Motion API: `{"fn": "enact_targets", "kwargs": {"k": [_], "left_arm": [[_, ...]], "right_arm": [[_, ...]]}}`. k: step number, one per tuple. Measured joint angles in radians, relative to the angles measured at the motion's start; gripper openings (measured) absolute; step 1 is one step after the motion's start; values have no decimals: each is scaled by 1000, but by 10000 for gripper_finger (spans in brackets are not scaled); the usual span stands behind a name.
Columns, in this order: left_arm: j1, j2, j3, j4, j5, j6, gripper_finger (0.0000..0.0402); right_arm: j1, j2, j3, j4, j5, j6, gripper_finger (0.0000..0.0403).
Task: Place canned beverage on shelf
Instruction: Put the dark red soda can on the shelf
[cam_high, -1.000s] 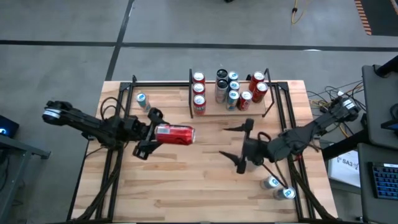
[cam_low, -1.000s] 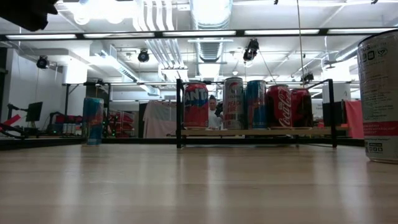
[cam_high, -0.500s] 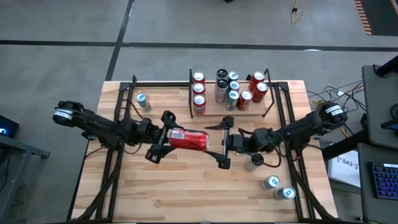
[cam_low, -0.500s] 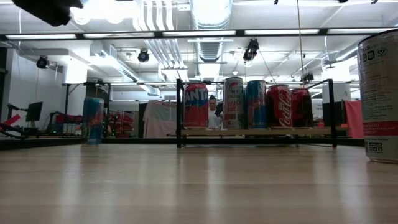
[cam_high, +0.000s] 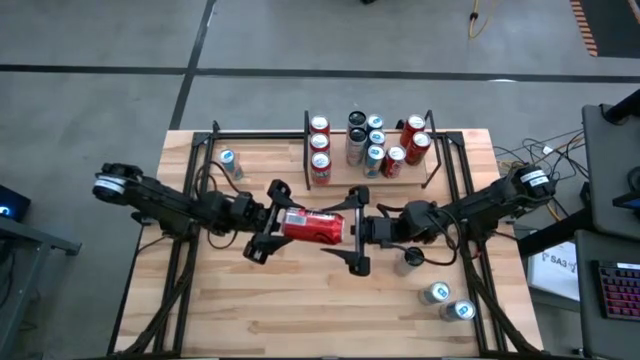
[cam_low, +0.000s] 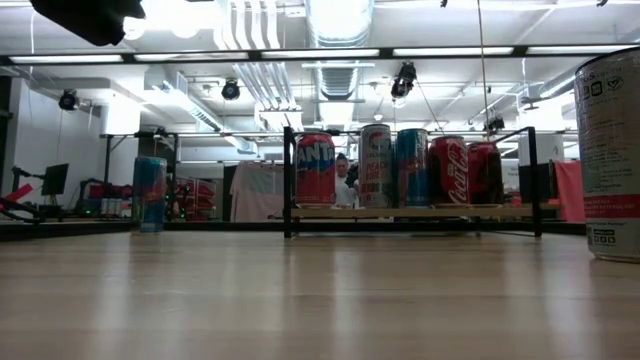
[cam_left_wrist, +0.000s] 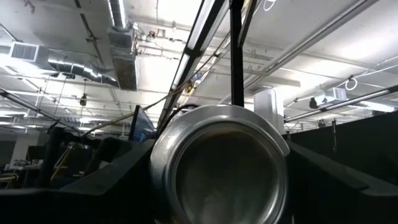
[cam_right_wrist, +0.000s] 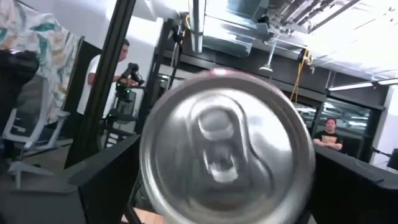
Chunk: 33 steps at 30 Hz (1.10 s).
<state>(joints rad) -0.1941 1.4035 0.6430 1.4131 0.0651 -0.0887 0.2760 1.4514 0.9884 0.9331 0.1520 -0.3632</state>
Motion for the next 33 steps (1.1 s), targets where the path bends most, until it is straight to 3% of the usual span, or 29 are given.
{"fn": "enact_targets", "kwargs": {"k": [6, 12, 17, 20, 23, 25, 33], "left_arm": [[1, 1, -5, 0, -2, -2, 293], [4, 1, -11, 7, -3, 1, 293], [4, 0, -18, 8, 0, 1, 313], [5, 0, -17, -18, -8, 1, 362], [7, -1, -20, -33, -13, 4, 389], [10, -1, -19, -50, -20, 5, 391], [38, -19, -23, -187, -35, 11, 382]], "right_arm": [[1, 0, 25, -20, 5, 8, 367], [0, -2, 47, -69, 15, 22, 296], [3, -19, 108, -232, 57, 52, 296], [1, -22, 171, -397, 88, 81, 296], [1, -22, 260, -668, 157, 109, 296], [-3, -28, 350, -852, 207, 132, 296], [-45, -23, 718, -1585, 222, 290, 296]]}}
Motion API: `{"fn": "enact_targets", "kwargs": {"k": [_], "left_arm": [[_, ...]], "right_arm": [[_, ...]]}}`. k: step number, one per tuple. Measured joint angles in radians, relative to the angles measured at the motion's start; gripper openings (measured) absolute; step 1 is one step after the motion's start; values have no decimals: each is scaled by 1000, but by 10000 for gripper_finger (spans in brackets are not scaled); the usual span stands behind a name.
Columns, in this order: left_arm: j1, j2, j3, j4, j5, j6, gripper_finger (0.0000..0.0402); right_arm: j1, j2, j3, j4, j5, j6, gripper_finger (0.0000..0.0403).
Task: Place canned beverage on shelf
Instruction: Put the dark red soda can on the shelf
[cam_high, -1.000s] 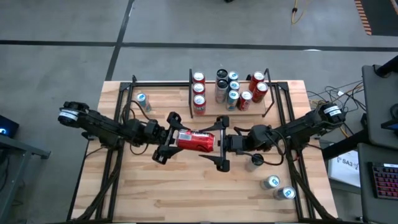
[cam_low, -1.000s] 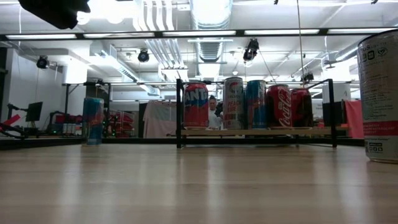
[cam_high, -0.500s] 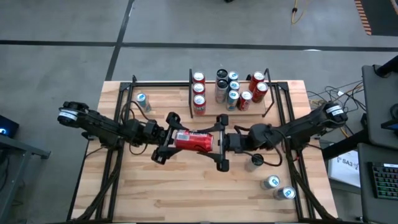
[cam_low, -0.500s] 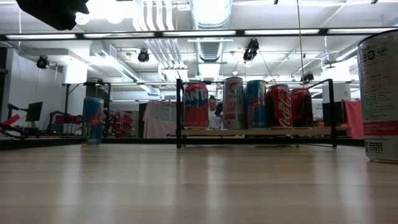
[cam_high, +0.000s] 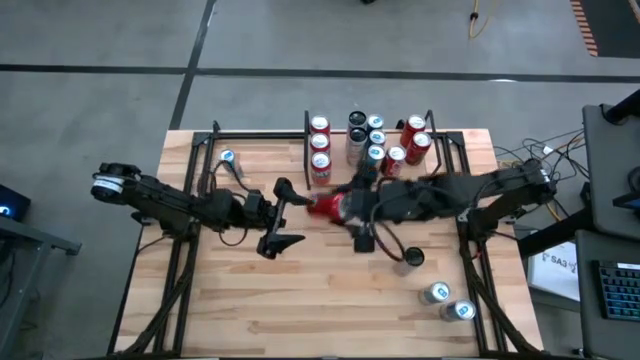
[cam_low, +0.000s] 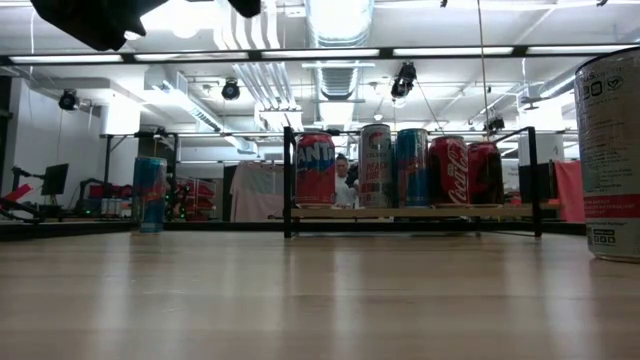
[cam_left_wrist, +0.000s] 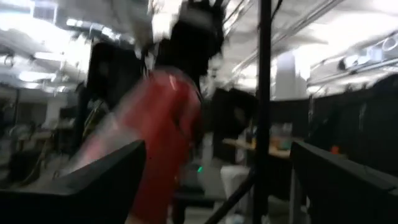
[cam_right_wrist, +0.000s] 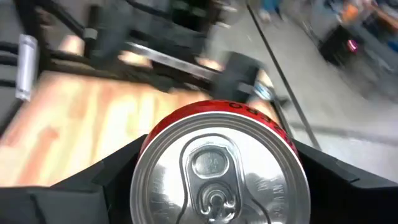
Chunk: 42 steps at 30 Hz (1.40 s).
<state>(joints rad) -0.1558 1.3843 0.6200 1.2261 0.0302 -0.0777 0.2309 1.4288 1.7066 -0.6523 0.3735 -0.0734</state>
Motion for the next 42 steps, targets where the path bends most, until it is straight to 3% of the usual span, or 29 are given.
{"fn": "enact_targets", "kwargs": {"k": [7, 14, 22, 30, 42], "left_arm": [[24, -11, -2, -85, -71, 1, 383], [29, -22, -1, -85, -124, 29, 384], [32, -76, -1, -110, -127, 44, 384], [36, -199, 0, -264, -175, 104, 384], [38, -366, 0, -442, -271, 245, 384]], "right_arm": [[-121, -6, 160, -538, 2, 190, 296], [-294, -54, 57, -772, -117, 250, 296], [-477, -223, -190, -717, -194, 229, 296], [-628, -403, -443, -580, -205, 187, 296], [-773, -431, -694, -353, -251, 77, 296]]}}
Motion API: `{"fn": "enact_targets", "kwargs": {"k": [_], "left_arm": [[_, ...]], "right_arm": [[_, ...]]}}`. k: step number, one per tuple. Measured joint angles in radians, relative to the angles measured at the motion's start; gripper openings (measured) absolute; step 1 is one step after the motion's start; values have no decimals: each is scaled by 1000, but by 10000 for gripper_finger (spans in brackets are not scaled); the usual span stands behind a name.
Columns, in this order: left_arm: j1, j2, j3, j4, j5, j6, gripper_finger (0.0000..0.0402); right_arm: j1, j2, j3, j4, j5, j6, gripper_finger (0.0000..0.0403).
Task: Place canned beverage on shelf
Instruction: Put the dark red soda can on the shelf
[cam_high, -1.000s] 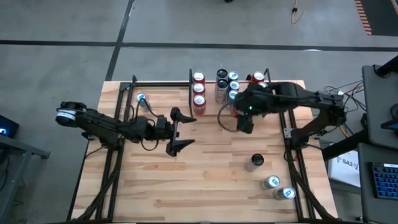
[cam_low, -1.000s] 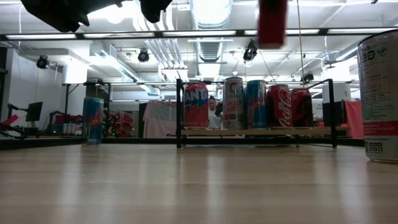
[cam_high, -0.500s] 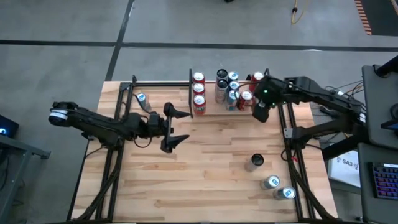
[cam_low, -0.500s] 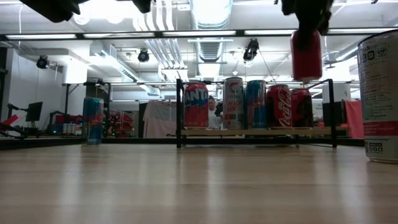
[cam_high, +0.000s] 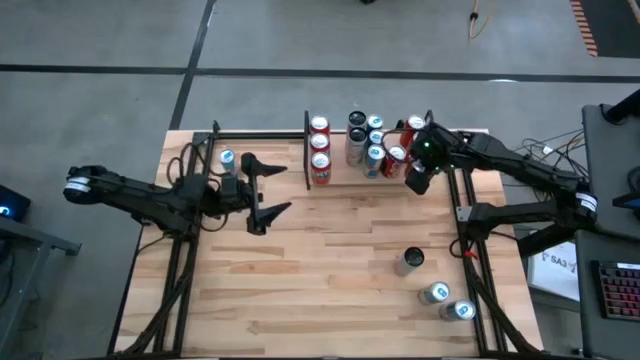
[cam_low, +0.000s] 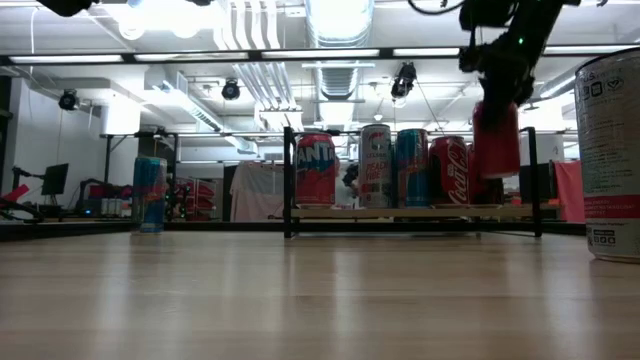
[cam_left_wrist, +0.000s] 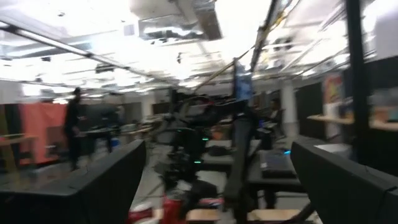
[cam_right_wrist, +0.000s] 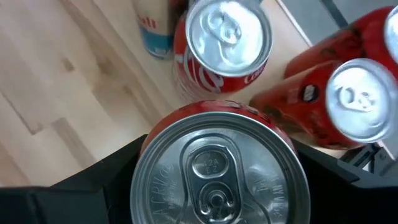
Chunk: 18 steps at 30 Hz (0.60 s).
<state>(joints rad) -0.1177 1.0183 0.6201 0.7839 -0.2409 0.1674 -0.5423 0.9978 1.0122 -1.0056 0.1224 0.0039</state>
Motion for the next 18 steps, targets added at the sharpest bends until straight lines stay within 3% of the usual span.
{"fn": "enact_targets", "kwargs": {"k": [7, 18], "left_arm": [[0, -89, 0, -126, -69, 63, 384], [0, -137, 0, -183, -145, 156, 384]], "right_arm": [[-25, 31, -46, 35, 10, -25, 296], [-48, 45, -86, 109, 29, -50, 296]]}}
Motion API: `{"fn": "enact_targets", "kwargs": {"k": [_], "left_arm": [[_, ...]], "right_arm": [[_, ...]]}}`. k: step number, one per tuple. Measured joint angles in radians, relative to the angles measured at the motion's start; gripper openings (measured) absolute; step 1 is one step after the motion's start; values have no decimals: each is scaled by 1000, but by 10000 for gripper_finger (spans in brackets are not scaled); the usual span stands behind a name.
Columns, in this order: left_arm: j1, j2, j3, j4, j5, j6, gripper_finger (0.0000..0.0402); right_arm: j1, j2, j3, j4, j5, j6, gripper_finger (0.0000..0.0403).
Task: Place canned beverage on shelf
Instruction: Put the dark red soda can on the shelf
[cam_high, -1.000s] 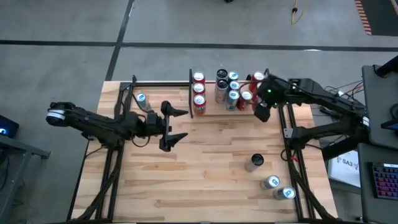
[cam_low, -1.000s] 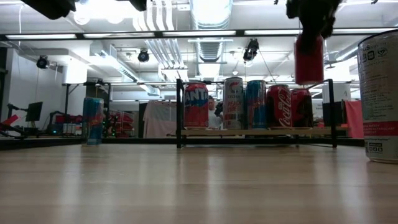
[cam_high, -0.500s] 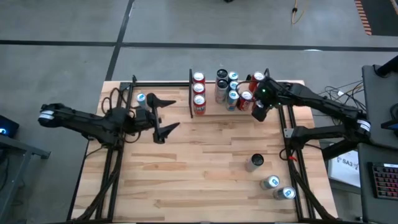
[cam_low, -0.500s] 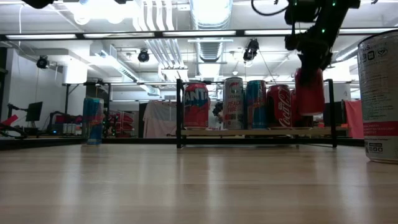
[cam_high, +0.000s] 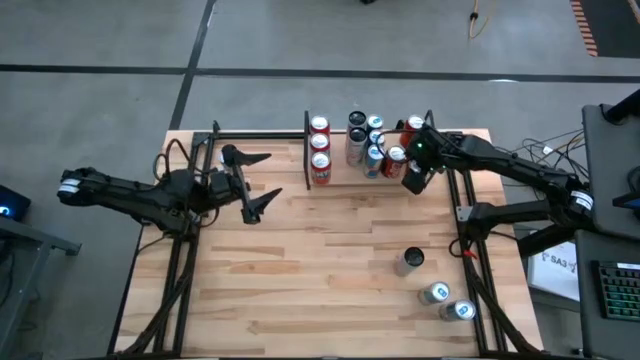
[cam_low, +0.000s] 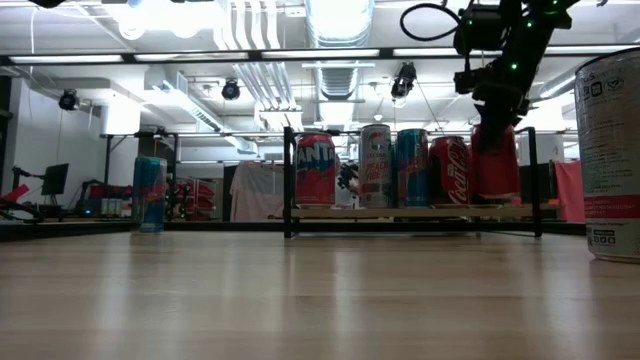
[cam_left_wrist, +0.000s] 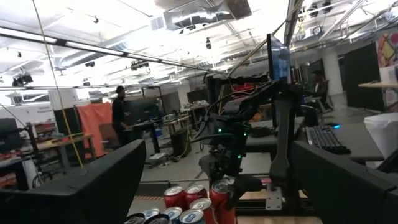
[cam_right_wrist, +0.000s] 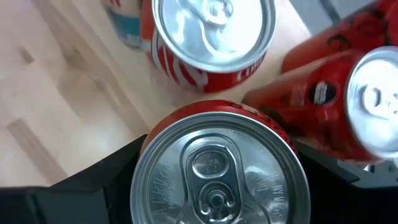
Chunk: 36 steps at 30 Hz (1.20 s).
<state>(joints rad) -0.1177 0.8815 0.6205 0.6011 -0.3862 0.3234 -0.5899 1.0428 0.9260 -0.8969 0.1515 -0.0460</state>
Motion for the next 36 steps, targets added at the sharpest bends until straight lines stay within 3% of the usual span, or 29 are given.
{"fn": "enact_targets", "kwargs": {"k": [24, 36], "left_arm": [[0, 0, 0, -5, 0, 35, 384], [0, 0, 0, -17, -79, 62, 384]], "right_arm": [[0, 7, -74, 95, 14, -29, 304], [-3, 7, -76, 114, 47, -37, 350]]}}
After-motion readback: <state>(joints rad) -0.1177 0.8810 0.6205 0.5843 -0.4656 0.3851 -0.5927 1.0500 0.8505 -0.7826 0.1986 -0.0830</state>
